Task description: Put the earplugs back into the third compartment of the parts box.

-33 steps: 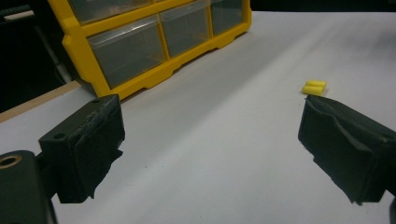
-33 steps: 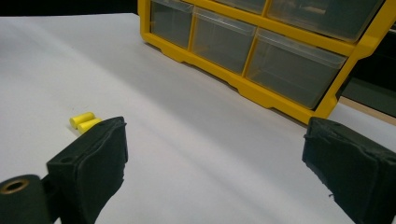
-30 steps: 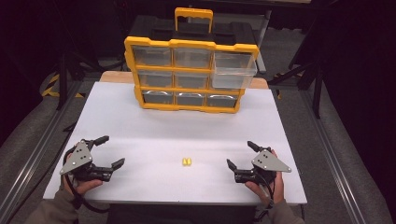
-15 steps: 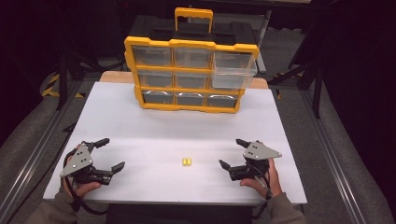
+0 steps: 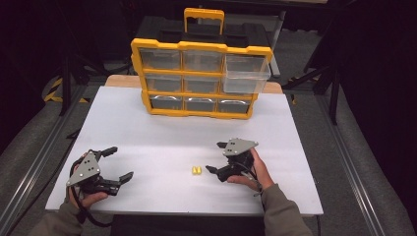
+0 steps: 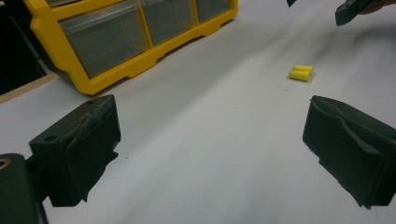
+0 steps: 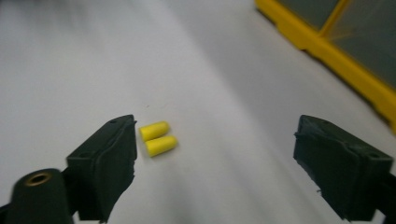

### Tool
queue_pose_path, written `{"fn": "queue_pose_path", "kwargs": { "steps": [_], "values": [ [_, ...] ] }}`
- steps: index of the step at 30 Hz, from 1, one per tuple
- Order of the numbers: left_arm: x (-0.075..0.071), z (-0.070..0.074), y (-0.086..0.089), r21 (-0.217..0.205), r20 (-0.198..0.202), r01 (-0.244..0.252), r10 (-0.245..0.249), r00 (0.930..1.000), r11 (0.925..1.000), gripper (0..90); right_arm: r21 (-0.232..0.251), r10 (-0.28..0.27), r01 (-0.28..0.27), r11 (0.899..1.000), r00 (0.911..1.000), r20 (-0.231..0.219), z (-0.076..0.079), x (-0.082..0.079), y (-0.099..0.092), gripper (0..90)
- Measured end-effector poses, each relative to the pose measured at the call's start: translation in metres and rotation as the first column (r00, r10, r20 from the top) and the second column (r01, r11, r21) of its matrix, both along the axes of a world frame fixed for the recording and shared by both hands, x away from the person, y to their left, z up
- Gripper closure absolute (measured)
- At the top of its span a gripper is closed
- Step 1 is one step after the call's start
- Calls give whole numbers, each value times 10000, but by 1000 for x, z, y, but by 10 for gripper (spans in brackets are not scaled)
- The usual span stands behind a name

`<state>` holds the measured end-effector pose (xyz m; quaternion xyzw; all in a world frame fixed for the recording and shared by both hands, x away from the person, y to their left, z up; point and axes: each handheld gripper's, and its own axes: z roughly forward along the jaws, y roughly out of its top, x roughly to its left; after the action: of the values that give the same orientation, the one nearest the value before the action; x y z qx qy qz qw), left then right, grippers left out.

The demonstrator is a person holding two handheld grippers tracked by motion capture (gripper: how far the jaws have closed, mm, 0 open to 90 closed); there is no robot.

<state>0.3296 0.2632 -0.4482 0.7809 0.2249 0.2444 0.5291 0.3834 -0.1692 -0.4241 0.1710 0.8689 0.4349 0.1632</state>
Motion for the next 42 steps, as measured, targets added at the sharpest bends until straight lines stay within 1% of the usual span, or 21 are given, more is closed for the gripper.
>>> {"fn": "queue_pose_path", "kwargs": {
  "steps": [1,4,6,9,11,13,17,18,20,21,22,23,27,30,31,33,34,35,39,41,42],
  "values": [
    [1,-1,0,9,-2,-9,9,10000,10000,53,-18,179,-180,9998,9997,-163,-2,2,3,182],
    [1,-1,0,-24,-34,3,-3,10000,10000,54,-321,429,-443,9985,9982,-422,-11,8,15,224],
    [0,-1,0,-16,5,15,-15,10000,10000,54,-671,843,-894,9937,9935,-760,-17,9,23,262],
    [2,-2,0,56,-87,40,-39,10000,10000,54,-1205,1310,-1434,9823,9858,-1049,-23,10,31,374],
    [2,-3,0,82,-135,79,-78,9999,9999,53,-1440,1390,-1550,9774,9836,-1150,-27,11,35,405],
    [3,-3,0,43,-130,77,-76,9999,10000,53,-1400,1517,-1704,9754,9792,-1347,-29,12,36,453],
    [3,-4,0,46,-146,66,-65,9999,10000,53,-1458,1578,-1764,9735,9788,-1307,-32,14,39,485],
    [4,-4,0,22,-158,77,-76,9998,10000,51,-1317,1603,-1772,9753,9785,-1295,-33,14,41,511],
    [4,-4,0,5,-167,80,-80,9998,10000,51,-1232,1729,-1891,9742,9762,-1312,-34,16,42,546],
    [4,-4,0,-2,-160,86,-86,9998,10000,51,-1177,1845,-2017,9724,9725,-1423,-34,16,41,591],
    [4,-4,0,-2,-160,86,-86,9998,10000,51,-1177,1845,-2017,9724,9725,-1423,-34,16,41,591],
    [4,-4,0,-6,-161,85,-85,9998,10000,51,-1152,1948,-2126,9703,9695,-1486,-34,15,41,635],
    [4,-4,0,-20,-217,122,-123,9997,9999,51,-1147,1988,-2170,9694,9682,-1518,-34,14,40,667],
    [4,-4,0,-25,-206,128,-128,9997,9999,51,-1154,1961,-2137,9701,9695,-1471,-33,13,39,679],
    [4,-4,0,-20,-200,150,-150,9997,9999,51,-976,1905,-2053,9738,9714,-1420,-30,11,36,687],
    [4,-4,0,1,-200,129,-128,9997,9999,51,-642,1973,-2073,9762,9710,-1347,-26,10,32,693],
    [4,-4,-1,21,-210,108,-108,9997,9999,51,-642,1973,-2073,9762,9710,-1347,-26,10,32,693],
    [4,-4,-1,9,-222,108,-107,9997,9999,51,-577,1898,-1982,9785,9737,-1261,-24,9,31,695],
    [4,-4,-1,0,-200,127,-127,9997,9999,51,-660,1696,-1756,9822,9816,-875,-17,4,25,697],
    [4,-4,-1,7,-202,142,-142,9997,9999,51,-666,1674,-1728,9827,9827,-797,-15,3,24,697],
    [5,-4,-1,13,-211,128,-128,9997,9999,52,-616,1611,-1647,9844,9852,-594,-12,1,23,699]
  ]
}}
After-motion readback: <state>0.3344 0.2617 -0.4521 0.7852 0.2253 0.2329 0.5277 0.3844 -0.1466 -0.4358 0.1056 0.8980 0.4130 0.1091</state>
